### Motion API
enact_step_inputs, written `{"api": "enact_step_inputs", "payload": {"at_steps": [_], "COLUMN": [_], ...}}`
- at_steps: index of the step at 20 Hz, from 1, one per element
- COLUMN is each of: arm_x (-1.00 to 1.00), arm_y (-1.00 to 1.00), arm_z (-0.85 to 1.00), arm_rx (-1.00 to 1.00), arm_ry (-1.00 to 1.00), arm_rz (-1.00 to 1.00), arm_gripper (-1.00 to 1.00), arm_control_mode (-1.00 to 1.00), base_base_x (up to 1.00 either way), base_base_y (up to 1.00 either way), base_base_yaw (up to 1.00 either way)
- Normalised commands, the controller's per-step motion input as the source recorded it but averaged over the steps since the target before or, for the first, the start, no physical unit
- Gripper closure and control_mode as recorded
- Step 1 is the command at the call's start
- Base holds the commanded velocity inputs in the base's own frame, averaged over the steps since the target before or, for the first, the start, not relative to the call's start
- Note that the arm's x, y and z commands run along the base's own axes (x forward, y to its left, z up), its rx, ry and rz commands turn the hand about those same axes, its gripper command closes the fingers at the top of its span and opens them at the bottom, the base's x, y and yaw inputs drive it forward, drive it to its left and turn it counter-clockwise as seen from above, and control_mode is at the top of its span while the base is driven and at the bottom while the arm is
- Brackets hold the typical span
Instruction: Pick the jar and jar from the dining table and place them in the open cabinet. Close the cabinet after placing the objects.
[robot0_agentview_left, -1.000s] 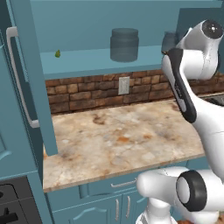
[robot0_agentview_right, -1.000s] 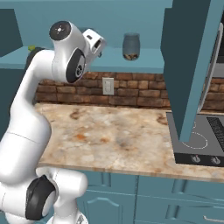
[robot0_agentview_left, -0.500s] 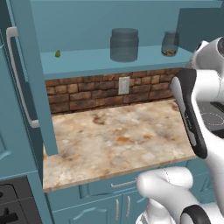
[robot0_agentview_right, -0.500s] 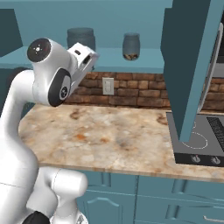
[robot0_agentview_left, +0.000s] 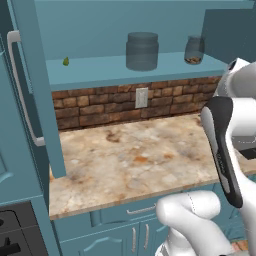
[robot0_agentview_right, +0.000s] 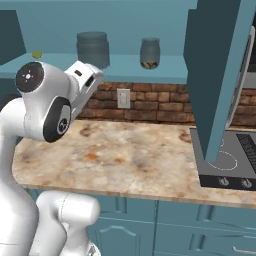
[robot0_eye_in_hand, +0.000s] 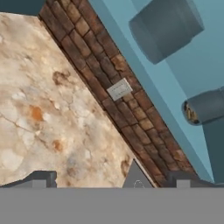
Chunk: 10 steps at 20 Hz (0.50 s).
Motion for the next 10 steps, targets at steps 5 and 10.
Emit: {"api": "enact_step_inputs", "payload": {"at_steps": [5,10], "arm_x": [-0.58,-0.49], "arm_y": [0.25,0.45], "arm_z": [-0.06,-0.02], "arm_rx": [-0.04,-0.08], "arm_ry": [-0.06,-0.07], "arm_rz": [0.07,0.06], "arm_gripper": [-1.00,-1.00], "arm_control_mode": [-1.00,-1.00], "base_base_x": [0.00,0.00], "base_base_y": [0.00,0.00], "base_base_yaw": [0.00,0.00]}}
